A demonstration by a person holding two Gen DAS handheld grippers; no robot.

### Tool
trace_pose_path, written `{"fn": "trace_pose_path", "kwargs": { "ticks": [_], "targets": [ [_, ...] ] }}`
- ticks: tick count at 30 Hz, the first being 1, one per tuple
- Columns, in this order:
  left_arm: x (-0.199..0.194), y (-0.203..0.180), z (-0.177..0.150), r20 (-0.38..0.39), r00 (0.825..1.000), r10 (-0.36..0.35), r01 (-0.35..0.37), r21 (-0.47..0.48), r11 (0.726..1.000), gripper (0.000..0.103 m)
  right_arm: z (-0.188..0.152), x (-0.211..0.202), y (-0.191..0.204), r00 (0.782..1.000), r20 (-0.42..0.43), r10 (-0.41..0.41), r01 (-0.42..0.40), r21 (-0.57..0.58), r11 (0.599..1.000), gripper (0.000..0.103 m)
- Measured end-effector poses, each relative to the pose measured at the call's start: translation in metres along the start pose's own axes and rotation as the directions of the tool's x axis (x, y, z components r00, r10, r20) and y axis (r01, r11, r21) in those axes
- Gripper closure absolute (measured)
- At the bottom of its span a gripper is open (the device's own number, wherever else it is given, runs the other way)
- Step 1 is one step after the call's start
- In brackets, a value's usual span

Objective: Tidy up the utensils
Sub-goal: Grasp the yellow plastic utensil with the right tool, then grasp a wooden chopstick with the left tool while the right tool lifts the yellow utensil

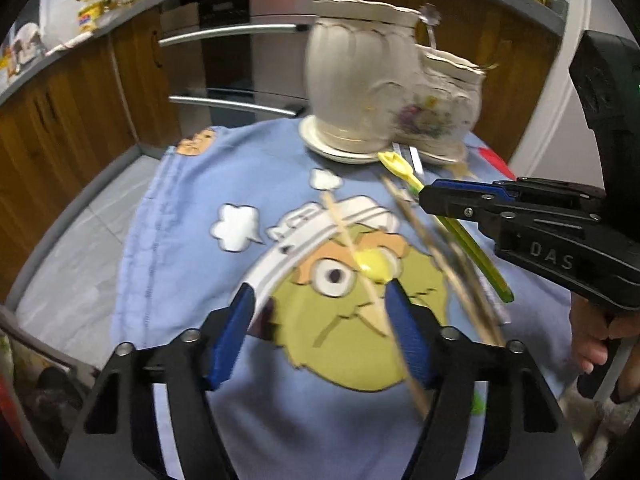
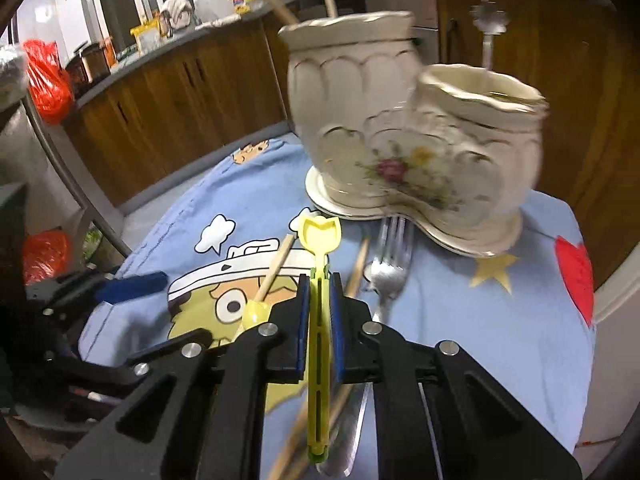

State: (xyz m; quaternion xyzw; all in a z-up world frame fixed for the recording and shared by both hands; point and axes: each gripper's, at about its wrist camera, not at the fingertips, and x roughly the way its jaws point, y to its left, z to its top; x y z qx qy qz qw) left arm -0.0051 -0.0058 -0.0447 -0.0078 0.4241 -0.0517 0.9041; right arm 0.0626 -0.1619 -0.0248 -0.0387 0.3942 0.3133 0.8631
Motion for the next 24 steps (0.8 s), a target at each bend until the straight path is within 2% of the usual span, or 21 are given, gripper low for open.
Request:
{"fn": "trace_pose_path", "kwargs": {
  "ticks": [5,6,10,13,15,17,21,24],
  "targets": [
    [0.014,-0.023,-0.002,-0.067,0.998,-0.014,0.016,0.040,0.999,0.072,-0.007,-0.022,-0.008,0.998,0.056,0.013,-0.013,-0.004,1.000,0.093],
    [0.016,-0.026,-0.002,-0.077,0.997,-0.003,0.006,0.049,0.999,0.074,-0.008,-0.027,-0.010,0.998,0.067,0.017,-0.016,-0.006,1.000,0.093],
    [0.023,-0.040,0.000,-0.093,0.994,0.053,-0.044,0.093,0.995,0.075,-0.010,-0.041,-0.013,0.995,0.098,0.037,-0.037,-0.005,0.999,0.093],
    [0.030,-0.040,0.009,-0.101,0.993,0.065,-0.057,0.085,0.995,0.076,-0.010,-0.049,-0.012,0.990,0.134,0.035,-0.033,-0.014,0.999,0.093],
    [0.033,-0.040,0.015,-0.102,0.993,0.066,-0.058,0.081,0.995,0.080,-0.013,-0.051,-0.014,0.988,0.150,0.031,-0.029,-0.018,0.999,0.093],
    [0.035,-0.037,0.018,-0.098,0.994,0.051,-0.043,0.084,0.996,0.092,-0.014,-0.054,-0.018,0.986,0.165,0.033,-0.032,-0.010,0.999,0.093],
    [0.036,-0.026,0.021,-0.103,0.995,-0.001,0.008,0.068,0.998,0.097,-0.016,-0.064,-0.025,0.977,0.211,0.044,-0.046,0.000,0.999,0.093],
    [0.029,-0.016,0.021,-0.064,0.997,-0.036,0.039,0.048,0.998,0.097,-0.016,-0.070,-0.032,0.969,0.240,0.053,-0.059,0.019,0.998,0.093]
  ]
}}
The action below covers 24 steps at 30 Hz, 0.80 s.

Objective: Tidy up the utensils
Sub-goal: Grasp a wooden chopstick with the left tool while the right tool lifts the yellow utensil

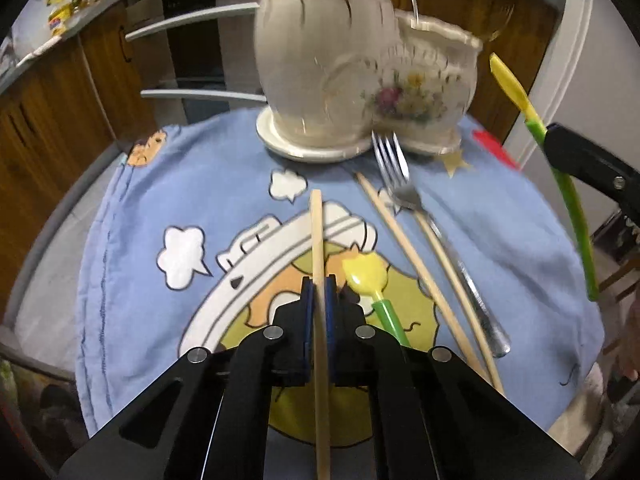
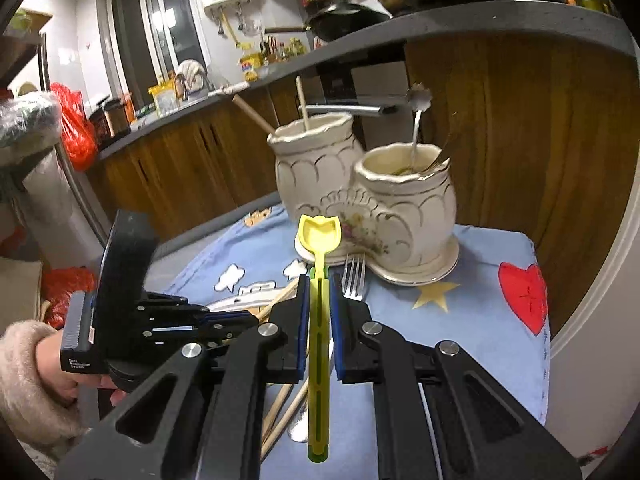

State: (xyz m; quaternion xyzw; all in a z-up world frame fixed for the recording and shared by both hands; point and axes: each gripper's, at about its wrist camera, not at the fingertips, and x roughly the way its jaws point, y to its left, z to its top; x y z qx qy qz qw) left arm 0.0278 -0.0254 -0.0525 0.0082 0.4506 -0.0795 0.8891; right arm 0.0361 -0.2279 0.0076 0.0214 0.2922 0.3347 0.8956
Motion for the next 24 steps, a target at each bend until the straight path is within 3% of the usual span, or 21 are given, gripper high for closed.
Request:
{"fn": "trace_pose_path", "kwargs": {
  "ticks": [4,9,11,14,15,16,20,22,24],
  "targets": [
    [-0.025,0.007,0.001,0.100,0.995,-0.017,0.018,-0.009,1.000,0.097,0.008,-0.010,-0.006,0.997,0.071,0.030,-0.032,0.034,0.999,0.093],
    [-0.071,0.022,0.011,0.307,0.951,-0.039,0.055,-0.044,0.998,0.097,0.028,-0.034,-0.008,0.976,0.212,0.047,-0.059,0.048,0.997,0.093],
    [-0.079,0.028,0.022,0.347,0.937,-0.037,0.064,-0.065,0.996,0.097,0.039,-0.041,-0.015,0.962,0.272,0.035,-0.055,0.065,0.996,0.093],
    [-0.091,0.037,0.035,0.428,0.902,-0.052,0.096,-0.083,0.992,0.097,0.056,-0.047,-0.032,0.942,0.337,0.000,-0.038,0.107,0.994,0.093],
    [-0.096,0.040,0.039,0.463,0.884,-0.061,0.115,-0.089,0.989,0.097,0.062,-0.048,-0.038,0.935,0.355,-0.008,-0.037,0.121,0.992,0.093],
    [-0.105,0.045,0.044,0.512,0.855,-0.087,0.159,-0.098,0.982,0.097,0.068,-0.048,-0.043,0.930,0.368,-0.018,-0.034,0.134,0.990,0.093],
    [-0.119,0.044,0.061,0.602,0.787,-0.136,0.221,-0.069,0.973,0.097,0.083,-0.047,-0.056,0.918,0.395,-0.039,-0.031,0.167,0.985,0.093],
    [-0.117,0.036,0.067,0.610,0.772,-0.176,0.241,-0.025,0.970,0.097,0.087,-0.046,-0.057,0.913,0.406,-0.035,-0.036,0.165,0.986,0.093],
    [-0.105,0.022,0.072,0.590,0.784,-0.194,0.229,0.015,0.973,0.097,0.086,-0.043,-0.056,0.915,0.403,-0.028,-0.038,0.156,0.987,0.093]
  ]
}}
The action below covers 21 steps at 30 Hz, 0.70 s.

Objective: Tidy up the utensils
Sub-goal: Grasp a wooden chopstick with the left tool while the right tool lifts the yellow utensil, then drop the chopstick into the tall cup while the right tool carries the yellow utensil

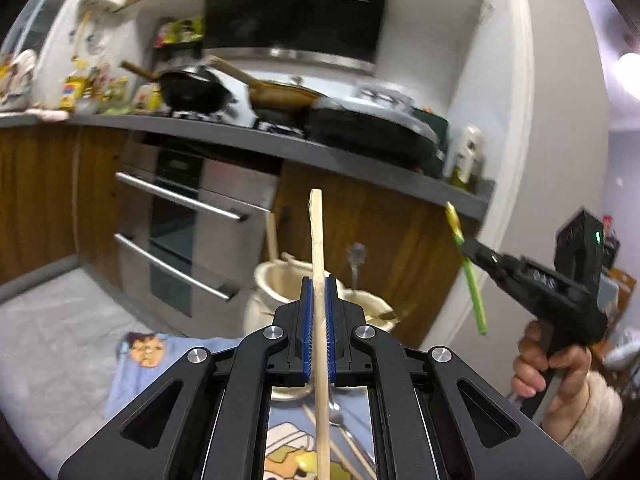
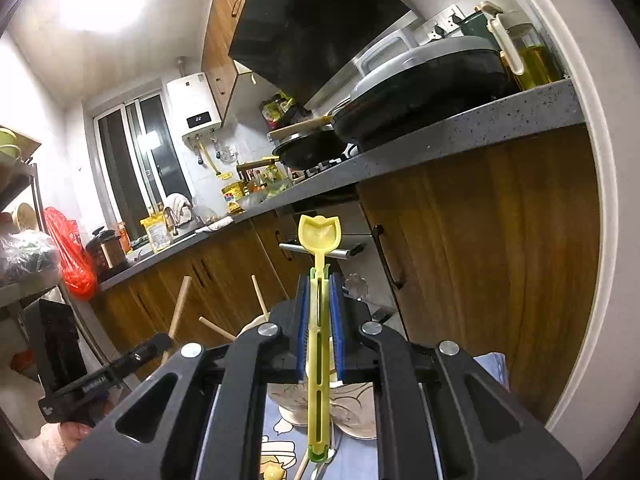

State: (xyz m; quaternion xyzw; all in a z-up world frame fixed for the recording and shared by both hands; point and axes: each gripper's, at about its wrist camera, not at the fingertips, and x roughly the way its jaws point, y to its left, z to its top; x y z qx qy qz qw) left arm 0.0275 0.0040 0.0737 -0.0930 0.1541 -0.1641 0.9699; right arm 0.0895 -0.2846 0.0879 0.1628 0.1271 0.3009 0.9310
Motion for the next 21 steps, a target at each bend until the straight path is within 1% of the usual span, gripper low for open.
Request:
{"fn": "trace_pose_path", "kwargs": {
  "ticks": [2,5,9,12,15,16,17,21],
  "targets": [
    [0.012,-0.002,-0.003,-0.026,0.999,0.029,-0.029,0.028,0.999,0.097,-0.004,0.004,0.001,1.000,-0.012,0.001,-0.001,-0.006,1.000,0.093],
    [0.025,0.013,-0.002,-0.031,0.999,0.045,-0.045,0.003,0.999,0.097,-0.010,0.010,0.001,1.000,-0.029,0.008,-0.008,-0.002,1.000,0.093],
    [0.040,0.032,0.014,-0.005,0.998,0.062,-0.063,-0.029,0.998,0.097,-0.008,0.021,0.002,0.999,-0.034,0.023,-0.023,-0.009,1.000,0.093],
    [0.062,0.042,0.029,0.007,0.998,0.062,-0.061,-0.031,0.998,0.097,-0.006,0.029,0.002,0.999,-0.028,0.039,-0.039,-0.001,0.999,0.093],
    [0.075,0.047,0.041,0.019,0.999,0.028,-0.027,-0.064,0.998,0.097,-0.004,0.036,-0.001,0.998,-0.025,0.058,-0.057,0.020,0.998,0.093],
    [0.076,0.047,0.045,0.035,0.999,-0.004,0.007,-0.082,0.997,0.097,-0.004,0.037,-0.001,0.997,-0.023,0.068,-0.067,0.028,0.997,0.093],
    [0.077,0.045,0.049,0.053,0.998,-0.016,0.021,-0.087,0.996,0.097,-0.003,0.041,-0.002,0.996,-0.021,0.082,-0.081,0.038,0.996,0.093],
    [0.083,0.037,0.057,0.131,0.991,-0.019,0.032,-0.096,0.995,0.097,-0.001,0.057,-0.002,0.995,0.000,0.104,-0.103,0.064,0.993,0.093]
  ]
}}
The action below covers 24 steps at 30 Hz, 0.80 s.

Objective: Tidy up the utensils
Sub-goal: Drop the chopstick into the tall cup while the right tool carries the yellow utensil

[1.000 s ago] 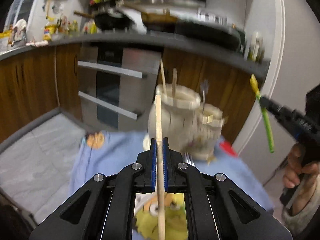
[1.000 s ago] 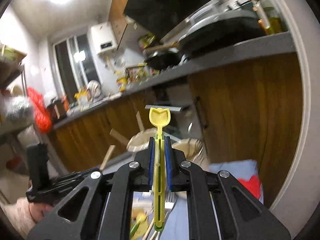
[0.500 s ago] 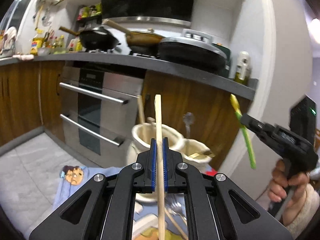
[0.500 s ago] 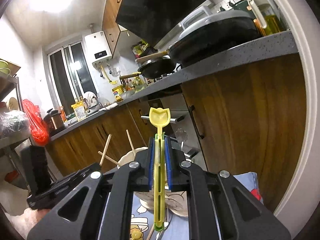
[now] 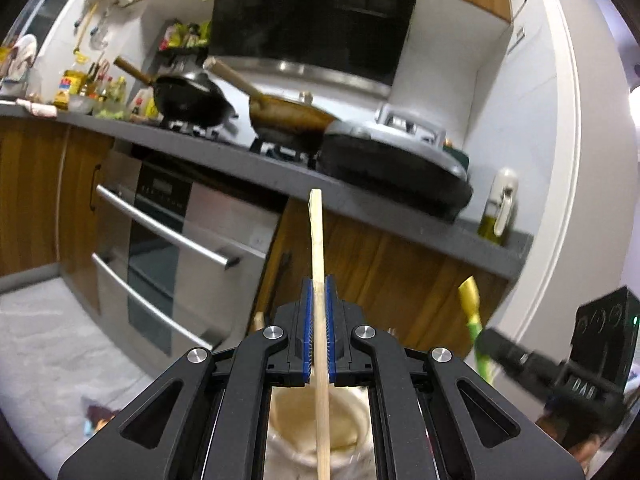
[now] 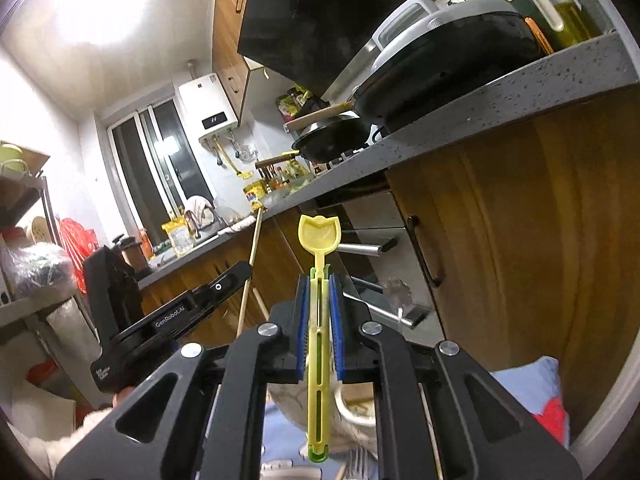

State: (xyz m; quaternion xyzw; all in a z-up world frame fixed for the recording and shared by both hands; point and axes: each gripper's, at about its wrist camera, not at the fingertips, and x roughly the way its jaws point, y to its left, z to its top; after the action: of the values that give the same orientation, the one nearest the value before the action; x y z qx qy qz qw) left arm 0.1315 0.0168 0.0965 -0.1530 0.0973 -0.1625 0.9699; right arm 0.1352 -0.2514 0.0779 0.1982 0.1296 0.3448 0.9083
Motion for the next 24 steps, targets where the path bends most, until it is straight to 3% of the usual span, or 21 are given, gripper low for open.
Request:
{"fn": "trace_pose_path", "kwargs": {
  "ticks": [10,18,21,24],
  "targets": [
    [0.023,-0.022,0.001,0.092,0.993,0.068,-0.077,0.094,0.993,0.097,-0.001,0.040,-0.001,0.993,0.054,-0.106,0.108,-0.044,0.993,0.093],
    [0.023,-0.020,-0.002,0.121,0.989,0.085,-0.100,0.128,0.987,0.097,-0.021,0.055,0.007,0.983,0.053,-0.177,0.183,-0.165,0.969,0.093],
    [0.028,-0.016,0.001,0.104,0.992,0.077,-0.088,0.104,0.991,0.097,-0.022,0.058,0.004,0.983,0.045,-0.178,0.183,-0.155,0.971,0.093],
    [0.027,-0.018,-0.003,0.105,0.991,0.085,-0.099,0.138,0.985,0.097,-0.024,0.059,0.004,0.980,0.049,-0.191,0.196,-0.165,0.967,0.093]
  ]
}}
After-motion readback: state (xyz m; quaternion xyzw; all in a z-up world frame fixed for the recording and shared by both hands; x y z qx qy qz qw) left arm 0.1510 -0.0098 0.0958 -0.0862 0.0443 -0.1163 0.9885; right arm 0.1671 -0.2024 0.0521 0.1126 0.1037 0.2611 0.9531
